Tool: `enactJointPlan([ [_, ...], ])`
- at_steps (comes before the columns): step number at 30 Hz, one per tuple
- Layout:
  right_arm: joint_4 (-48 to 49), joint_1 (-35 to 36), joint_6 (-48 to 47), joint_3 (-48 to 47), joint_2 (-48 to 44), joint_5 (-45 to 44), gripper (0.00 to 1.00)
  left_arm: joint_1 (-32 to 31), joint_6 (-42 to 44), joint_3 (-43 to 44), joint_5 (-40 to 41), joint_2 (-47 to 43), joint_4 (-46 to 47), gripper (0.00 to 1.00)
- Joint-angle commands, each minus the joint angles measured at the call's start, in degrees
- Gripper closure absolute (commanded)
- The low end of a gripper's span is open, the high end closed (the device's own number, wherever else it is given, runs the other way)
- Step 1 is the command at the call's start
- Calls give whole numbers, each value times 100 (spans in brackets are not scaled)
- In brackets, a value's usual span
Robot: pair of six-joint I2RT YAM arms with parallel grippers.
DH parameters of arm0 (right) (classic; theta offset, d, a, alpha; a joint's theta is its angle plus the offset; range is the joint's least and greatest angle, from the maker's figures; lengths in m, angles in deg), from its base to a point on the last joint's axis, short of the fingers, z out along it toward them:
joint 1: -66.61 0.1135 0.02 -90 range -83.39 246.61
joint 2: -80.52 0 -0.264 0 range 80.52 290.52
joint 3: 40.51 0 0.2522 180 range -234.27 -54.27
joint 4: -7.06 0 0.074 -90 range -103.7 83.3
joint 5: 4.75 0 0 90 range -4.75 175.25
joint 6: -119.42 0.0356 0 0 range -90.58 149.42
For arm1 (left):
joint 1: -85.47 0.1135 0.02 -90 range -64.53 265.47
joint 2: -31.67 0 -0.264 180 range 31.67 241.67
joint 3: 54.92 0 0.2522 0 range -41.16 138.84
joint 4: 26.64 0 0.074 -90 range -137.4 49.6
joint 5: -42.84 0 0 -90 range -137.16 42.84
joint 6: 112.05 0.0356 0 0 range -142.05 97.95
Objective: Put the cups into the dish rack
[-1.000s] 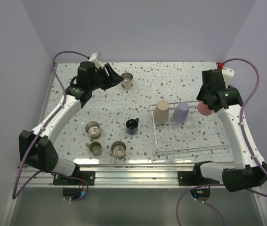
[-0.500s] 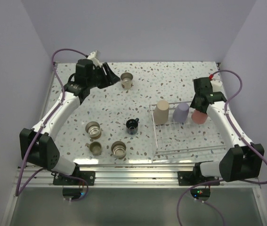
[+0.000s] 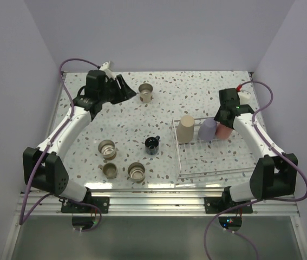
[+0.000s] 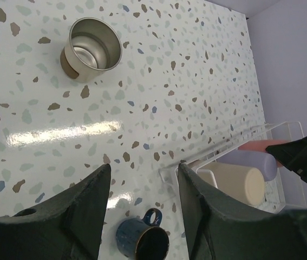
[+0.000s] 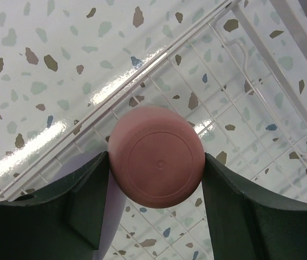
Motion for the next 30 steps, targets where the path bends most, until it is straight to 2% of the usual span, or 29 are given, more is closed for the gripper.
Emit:
enactJointPlan([
  [1,279,-26,256,2,33,130,100,80,125,-41,-158,-27,225,44],
  [9,235,36,431,10,-98,692,100,107,37,-217,-211,26,462,45],
  [20,32,80,124,81,-37,69,100,107,-16,-305,-255,62,542,45],
  [24,41,71,106,81,112,173,100,107,-16,-322,-238,44,498,46],
  [28,50,80,106,55,130,332,77,107,-7,-375,-211,-17,463,46],
  [29,59,80,106,55,112,350,64,107,-16,-384,-194,-26,471,46],
  [30,50,80,106,55,104,367,57,107,-16,-410,-194,-61,471,46],
])
